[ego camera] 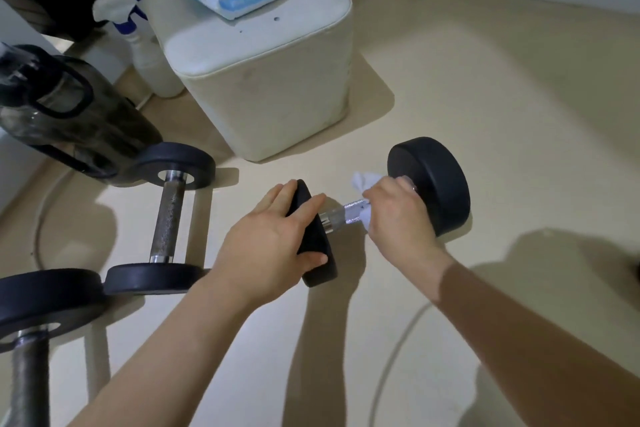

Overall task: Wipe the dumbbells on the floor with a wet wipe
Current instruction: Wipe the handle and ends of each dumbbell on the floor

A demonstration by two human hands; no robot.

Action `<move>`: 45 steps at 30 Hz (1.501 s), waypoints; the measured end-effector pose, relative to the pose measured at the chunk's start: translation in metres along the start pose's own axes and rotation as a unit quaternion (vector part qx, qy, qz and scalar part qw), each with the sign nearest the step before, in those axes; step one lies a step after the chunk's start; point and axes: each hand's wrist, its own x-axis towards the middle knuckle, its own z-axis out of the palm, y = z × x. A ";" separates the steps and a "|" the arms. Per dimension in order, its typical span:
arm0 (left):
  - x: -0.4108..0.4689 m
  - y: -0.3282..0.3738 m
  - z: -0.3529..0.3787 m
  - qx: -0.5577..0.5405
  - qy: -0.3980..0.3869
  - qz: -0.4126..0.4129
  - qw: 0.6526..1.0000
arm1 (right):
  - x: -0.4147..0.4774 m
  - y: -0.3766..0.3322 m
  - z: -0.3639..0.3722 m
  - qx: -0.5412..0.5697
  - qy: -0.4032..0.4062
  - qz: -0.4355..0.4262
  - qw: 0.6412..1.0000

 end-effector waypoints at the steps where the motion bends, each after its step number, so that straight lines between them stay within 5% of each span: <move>1: -0.004 0.003 0.002 -0.002 0.004 -0.005 1.000 | -0.009 -0.008 -0.001 0.003 -0.030 -0.023 0.999; 4: -0.006 0.003 0.004 -0.030 0.004 -0.021 0.999 | -0.034 -0.019 -0.006 0.002 -0.095 -0.123 0.988; 8: 0.006 -0.001 -0.004 -0.082 -0.014 -0.057 0.995 | -0.029 0.005 -0.001 0.065 -0.035 0.025 0.997; 11: 0.011 0.000 -0.003 0.072 0.047 0.067 0.994 | -0.019 -0.006 0.008 0.123 0.009 0.102 0.987; 13: 0.013 -0.001 -0.006 0.196 0.014 0.118 0.973 | -0.007 -0.017 0.008 0.152 0.016 0.096 0.983; 17: 0.032 -0.004 -0.015 0.399 -0.078 0.152 0.901 | 0.011 -0.016 0.003 0.107 -0.120 0.021 0.987; 25: 0.075 0.025 -0.038 0.468 -0.228 0.227 0.823 | 0.037 0.017 0.009 0.188 -0.130 0.008 0.974; 29: 0.064 0.047 -0.037 0.380 -0.210 0.217 0.874 | 0.054 0.037 -0.014 0.137 -0.214 -0.075 0.964; 32: 0.047 0.078 -0.017 0.197 -0.168 0.146 0.955 | 0.071 0.047 -0.032 0.047 -0.330 -0.129 0.934; 34: 0.032 0.100 0.003 0.061 -0.138 0.083 0.985 | 0.064 0.045 -0.033 0.050 -0.339 -0.133 0.930; 40: 0.003 0.107 0.037 -0.137 -0.066 0.000 0.988 | 0.023 0.040 -0.024 0.300 -0.178 0.065 0.935; 45: -0.012 0.093 0.046 -0.208 -0.016 -0.014 0.978 | 0.009 0.047 -0.035 0.283 -0.331 0.090 0.896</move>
